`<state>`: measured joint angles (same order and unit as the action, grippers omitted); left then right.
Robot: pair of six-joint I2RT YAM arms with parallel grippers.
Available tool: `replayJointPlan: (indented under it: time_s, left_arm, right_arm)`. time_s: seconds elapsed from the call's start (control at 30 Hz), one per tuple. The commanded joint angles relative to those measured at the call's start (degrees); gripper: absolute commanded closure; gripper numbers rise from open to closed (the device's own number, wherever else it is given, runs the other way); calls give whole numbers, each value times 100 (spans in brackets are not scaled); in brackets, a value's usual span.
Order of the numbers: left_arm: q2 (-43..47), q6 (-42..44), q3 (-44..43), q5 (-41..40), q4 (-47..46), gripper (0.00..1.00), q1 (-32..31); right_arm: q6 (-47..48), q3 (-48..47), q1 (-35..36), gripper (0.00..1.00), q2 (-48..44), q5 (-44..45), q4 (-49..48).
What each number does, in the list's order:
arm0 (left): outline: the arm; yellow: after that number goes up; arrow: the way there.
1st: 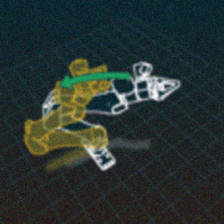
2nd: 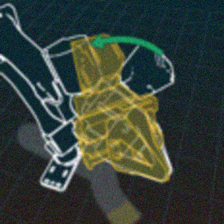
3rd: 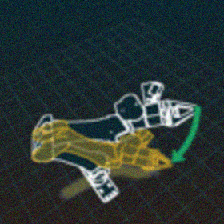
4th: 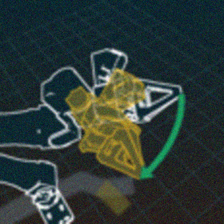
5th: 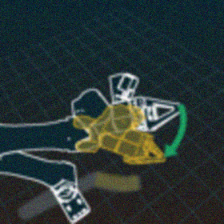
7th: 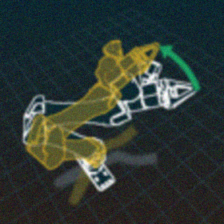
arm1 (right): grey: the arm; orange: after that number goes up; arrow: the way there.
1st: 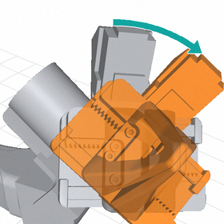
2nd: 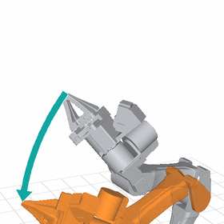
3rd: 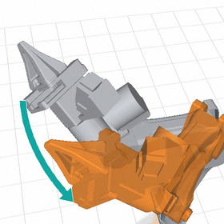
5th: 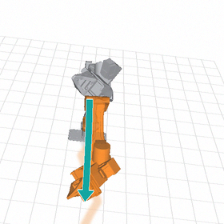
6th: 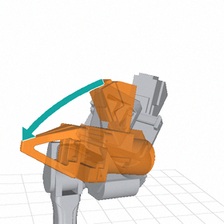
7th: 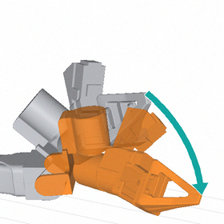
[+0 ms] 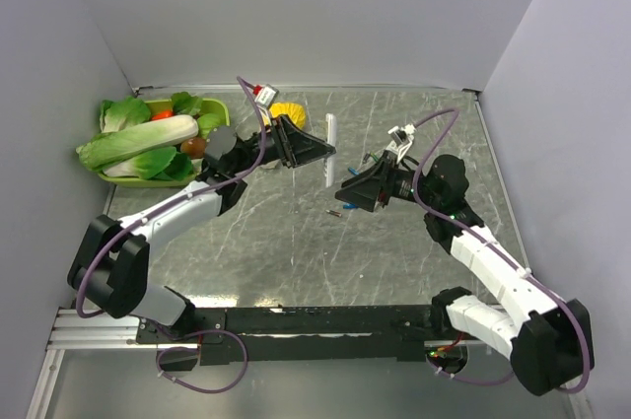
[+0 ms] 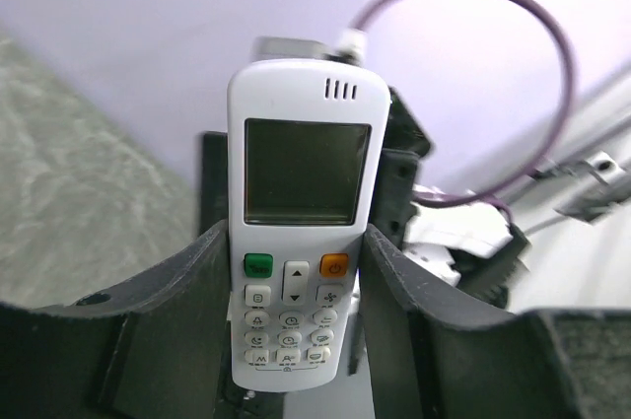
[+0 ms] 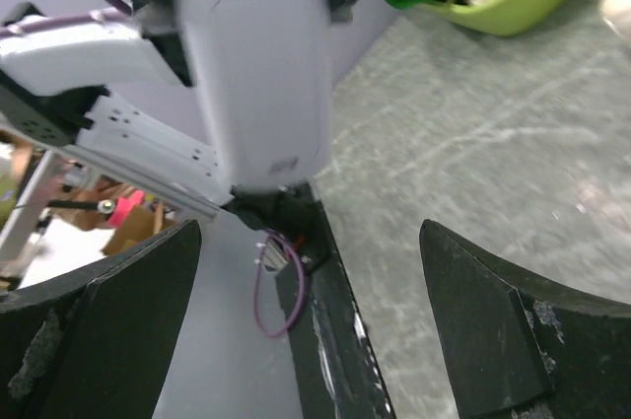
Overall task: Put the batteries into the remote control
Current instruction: Adjust the remote control.
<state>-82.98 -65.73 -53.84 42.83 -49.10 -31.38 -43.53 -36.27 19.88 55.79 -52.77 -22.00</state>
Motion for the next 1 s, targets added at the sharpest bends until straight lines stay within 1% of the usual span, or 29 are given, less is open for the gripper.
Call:
replayJointPlan:
  time_s: [0.0,0.07,0.23,0.27,0.33,0.37,0.43,0.47,0.5,0.53,0.57,0.6,0.63,0.67,0.7,0.73,0.77,0.8,0.83,0.87,0.9,0.93,0.97]
  left_arm:
    - [159,-423,6,217,-1172,71,-167]
    - [168,-353,-30,235,-1076,71,-228]
    - [221,-194,-73,234,-1023,71,-308]
    - [230,-194,-74,235,-1031,71,-308]
    - [273,-150,-39,182,-1014,71,-316]
    - [282,-124,5,165,-1005,71,-317]
    - [326,-62,6,173,-944,71,-317]
    - [344,-27,6,164,-900,71,-317]
    - [387,42,-3,164,-856,69,-317]
    - [414,104,-3,164,-664,66,-317]
    - [519,305,-12,86,-514,61,-317]
    - [581,463,-38,42,-304,52,-308]
    - [651,648,-56,-28,281,47,-308]
    - [817,1067,-134,-212,609,40,-308]
    - [914,1306,-179,-370,1021,30,-308]
    - [1002,1544,-214,-546,1382,24,-308]
    - [1203,1946,-284,-722,2064,20,-316]
    - [1301,2098,-284,-1150,2306,15,-317]
    - [1398,2222,-284,-1389,2544,12,-325]
    - [1564,2388,-276,-1644,2937,10,-334]
    - [1635,2451,-258,-1985,3037,7,-352]
    - [1697,2495,-241,-2224,3160,5,-430]
    - [1776,2565,-241,-2409,3335,3,-492]
  right_arm:
    - [-709,-143,235,0,318,-154,-1631]
    - [-858,-196,341,0,485,-163,-1974]
    - [-938,-416,517,2,766,-242,-2256]
    - [-982,-433,543,8,793,-251,-2395]
    - [-1017,-442,561,15,837,-295,-2537]
    - [-1061,-460,570,23,854,-347,-2616]
    - [-1070,-486,587,32,916,-418,-2695]
    - [-1061,-495,587,42,916,-461,-2730]
    - [-1044,-478,596,48,907,-462,-2687]
    - [-991,-486,596,59,881,-479,-2591]
    - [-808,-495,596,63,855,-488,-2460]
    - [-685,-530,596,68,776,-471,-2084]
    - [-544,-547,596,75,723,-445,-1854]
    - [-177,-582,596,79,653,-401,-1608]
    - [53,-670,605,81,513,-252,-857]
    - [299,-740,614,86,434,-129,-458]
    - [832,-819,622,88,363,46,24]
    - [1089,-994,640,89,241,396,421]
    - [1579,-1092,666,90,187,687,1277]
    - [1758,-1188,745,92,143,968,1634]
    - [1908,-1328,780,92,82,1214,1898]
    - [2144,-1382,824,93,64,1695,2371]
    - [2199,-1426,929,94,46,1961,2550]
